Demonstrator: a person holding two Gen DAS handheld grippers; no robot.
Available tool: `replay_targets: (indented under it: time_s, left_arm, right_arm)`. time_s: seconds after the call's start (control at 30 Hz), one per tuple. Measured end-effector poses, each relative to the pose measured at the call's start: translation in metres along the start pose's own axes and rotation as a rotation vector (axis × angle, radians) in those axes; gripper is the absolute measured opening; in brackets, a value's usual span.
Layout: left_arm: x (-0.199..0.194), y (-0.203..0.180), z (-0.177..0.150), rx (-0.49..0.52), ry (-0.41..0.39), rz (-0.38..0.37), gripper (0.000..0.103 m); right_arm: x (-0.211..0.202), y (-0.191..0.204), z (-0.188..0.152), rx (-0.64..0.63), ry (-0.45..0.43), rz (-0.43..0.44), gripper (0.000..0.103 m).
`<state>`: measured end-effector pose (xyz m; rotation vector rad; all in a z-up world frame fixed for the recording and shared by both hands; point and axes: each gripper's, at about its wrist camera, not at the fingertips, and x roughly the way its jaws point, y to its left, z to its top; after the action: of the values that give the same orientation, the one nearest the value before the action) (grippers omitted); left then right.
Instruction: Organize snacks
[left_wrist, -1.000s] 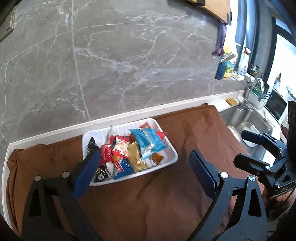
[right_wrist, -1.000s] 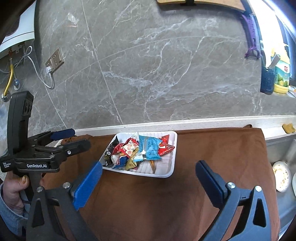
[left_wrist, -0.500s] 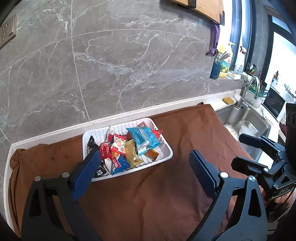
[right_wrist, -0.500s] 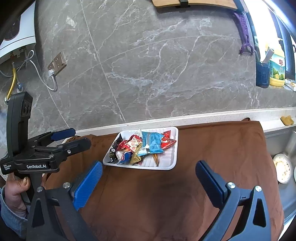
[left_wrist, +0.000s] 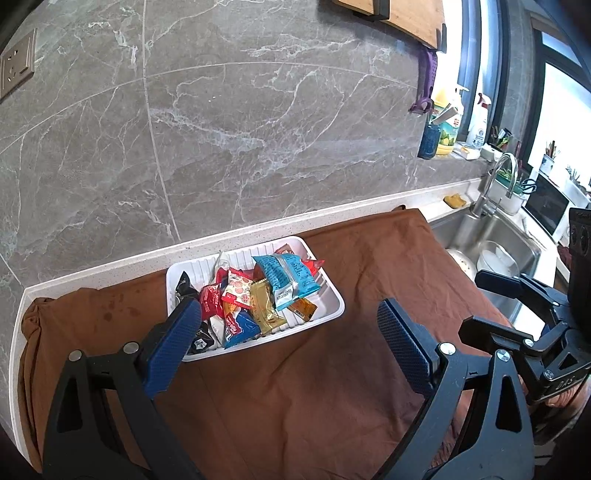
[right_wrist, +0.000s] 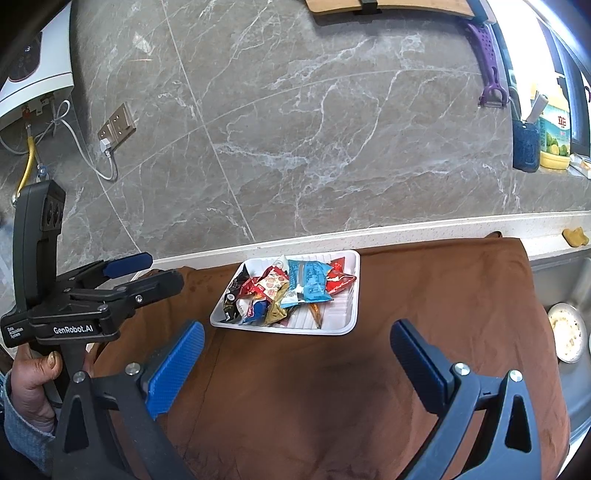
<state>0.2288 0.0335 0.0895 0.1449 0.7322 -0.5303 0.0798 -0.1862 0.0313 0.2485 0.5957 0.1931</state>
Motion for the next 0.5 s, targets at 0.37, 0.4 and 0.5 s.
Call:
replay_targets:
  time_s: [0.37, 0.4, 0.5]
  left_arm:
    - [-0.0002, 0.0014, -0.0007, 0.003, 0.001, 0.005, 0.097]
    - [0.0007, 0.0014, -0.0002, 0.005, 0.002, 0.003, 0.097]
    - [0.0006, 0.0013, -0.0003, 0.005, 0.003, 0.003, 0.097]
  right_arm:
    - [0.0005, -0.0006, -0.0005, 0.008, 0.008, 0.003, 0.103]
    - [0.0006, -0.0005, -0.0005, 0.009, 0.009, 0.003, 0.103]
    - [0.0014, -0.0007, -0.0006, 0.011, 0.011, 0.003, 0.103]
